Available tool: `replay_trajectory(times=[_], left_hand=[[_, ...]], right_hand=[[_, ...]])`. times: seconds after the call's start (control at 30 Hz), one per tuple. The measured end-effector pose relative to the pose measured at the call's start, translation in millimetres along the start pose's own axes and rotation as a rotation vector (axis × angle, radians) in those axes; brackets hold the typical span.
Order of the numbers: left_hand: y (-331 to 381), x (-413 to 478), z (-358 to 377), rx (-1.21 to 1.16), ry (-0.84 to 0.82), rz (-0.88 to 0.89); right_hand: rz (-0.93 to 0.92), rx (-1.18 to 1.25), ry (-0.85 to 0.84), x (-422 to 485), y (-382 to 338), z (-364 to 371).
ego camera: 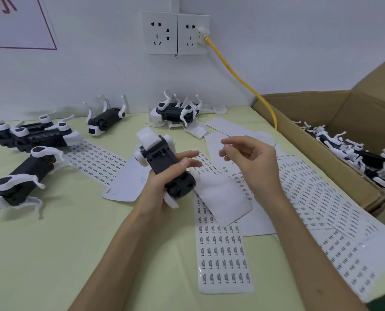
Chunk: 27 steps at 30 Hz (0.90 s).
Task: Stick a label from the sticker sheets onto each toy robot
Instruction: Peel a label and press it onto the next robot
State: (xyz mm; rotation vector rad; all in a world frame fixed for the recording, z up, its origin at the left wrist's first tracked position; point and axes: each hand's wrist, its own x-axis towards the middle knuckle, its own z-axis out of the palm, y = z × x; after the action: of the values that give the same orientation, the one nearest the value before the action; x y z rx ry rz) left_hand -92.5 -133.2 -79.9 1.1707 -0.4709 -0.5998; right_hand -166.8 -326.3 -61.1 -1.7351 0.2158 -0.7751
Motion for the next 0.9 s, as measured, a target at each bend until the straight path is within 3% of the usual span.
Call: replay_trajectory(times=[0.17, 0.43, 0.6, 0.9], left_hand=[[1.9, 0.8, -5.4, -0.098, -0.044, 0.01], [0.5, 1.0, -1.4, 0.043, -0.102, -0.001], [-4.9, 3.0, 0.5, 0.15, -0.095, 0.007], [-4.3, -0.8, 2.4, 0.11, -0.081, -0.006]], right_hand=[[-0.001, -0.042, -0.127, -2.1, -0.4, 4.7], [-0.176, -0.285, -0.188, -7.1, 10.1, 9.9], [-0.233, -0.349, -0.16, -5.9, 15.3, 8.7], [-0.25, -0.408, -0.046, -6.8, 18.7, 11.4]])
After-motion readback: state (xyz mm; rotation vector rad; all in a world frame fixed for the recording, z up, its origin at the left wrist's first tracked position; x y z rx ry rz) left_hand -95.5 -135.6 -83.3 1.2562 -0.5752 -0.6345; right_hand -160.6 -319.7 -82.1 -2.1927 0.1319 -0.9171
